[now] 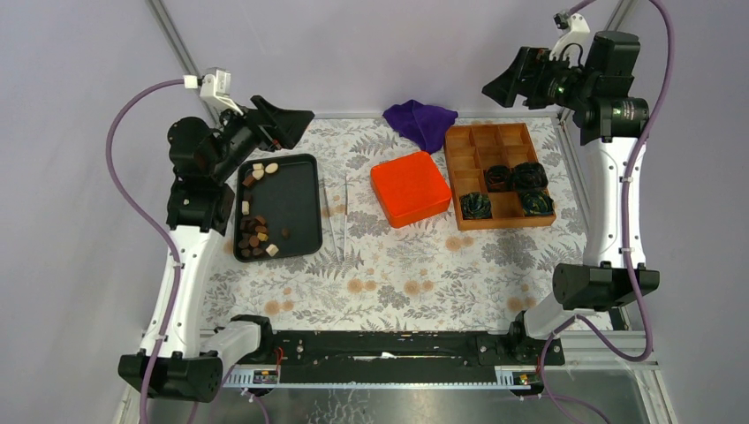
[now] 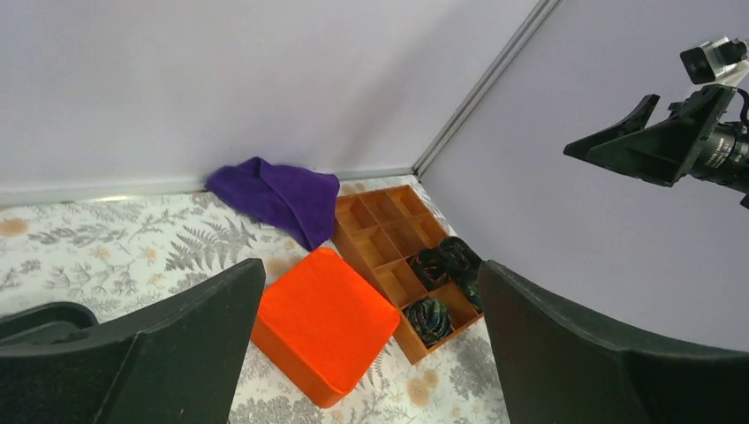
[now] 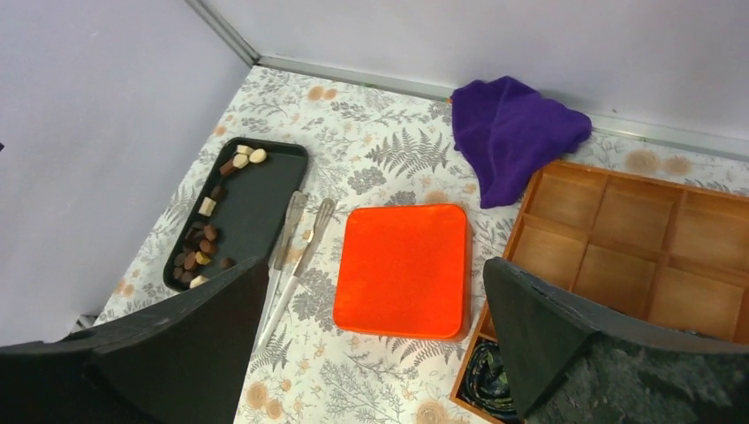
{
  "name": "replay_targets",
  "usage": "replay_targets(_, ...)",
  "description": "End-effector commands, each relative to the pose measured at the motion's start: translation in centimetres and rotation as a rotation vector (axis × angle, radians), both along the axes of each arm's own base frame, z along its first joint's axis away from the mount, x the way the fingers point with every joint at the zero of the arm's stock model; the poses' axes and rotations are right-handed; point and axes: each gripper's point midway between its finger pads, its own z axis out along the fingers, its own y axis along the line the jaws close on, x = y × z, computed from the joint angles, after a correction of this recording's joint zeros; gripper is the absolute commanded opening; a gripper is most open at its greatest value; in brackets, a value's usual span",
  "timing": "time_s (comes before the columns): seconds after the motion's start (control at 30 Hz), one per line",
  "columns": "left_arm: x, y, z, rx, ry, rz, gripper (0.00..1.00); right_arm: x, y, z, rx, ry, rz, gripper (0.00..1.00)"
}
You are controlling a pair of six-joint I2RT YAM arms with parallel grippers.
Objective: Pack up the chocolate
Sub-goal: Reset both arms
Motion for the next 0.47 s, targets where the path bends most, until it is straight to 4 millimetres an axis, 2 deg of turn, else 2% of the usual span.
replay_targets(0.0,0.1,-0.5,0.9,-0.019,-0.001,-0.040,0.99,0.3,-0.6,1.6,-0.002,-0.058,-0.052,1.00)
replay_targets(0.1,1.5,3.3,-0.7,0.091,0.091,0.193,0.99,2.4,-5.7,2.5,-0.128,-0.116,-0.339,1.00)
replay_targets(0.17,1.4,4.7,-1.3,0.145,0.122,0.262,0.99,2.6,-7.3,3.2,-0.173,-0.145,-0.419,1.00)
replay_targets(0.23,0.9,4.8,-1.3,0.160,0.115,0.262,0.99,2.3,-6.9,3.3,-0.179,-0.154,-0.391,1.00)
replay_targets(0.33,0.5,3.9,-0.7,0.138,0.083,0.216,0.99,1.7,-4.8,3.1,-0.119,-0.135,-0.285,0.99)
replay_targets(0.43,0.5,2.9,-0.4,0.109,0.065,0.159,0.99,1.0,-3.2,3.6,-0.053,-0.126,-0.214,1.00)
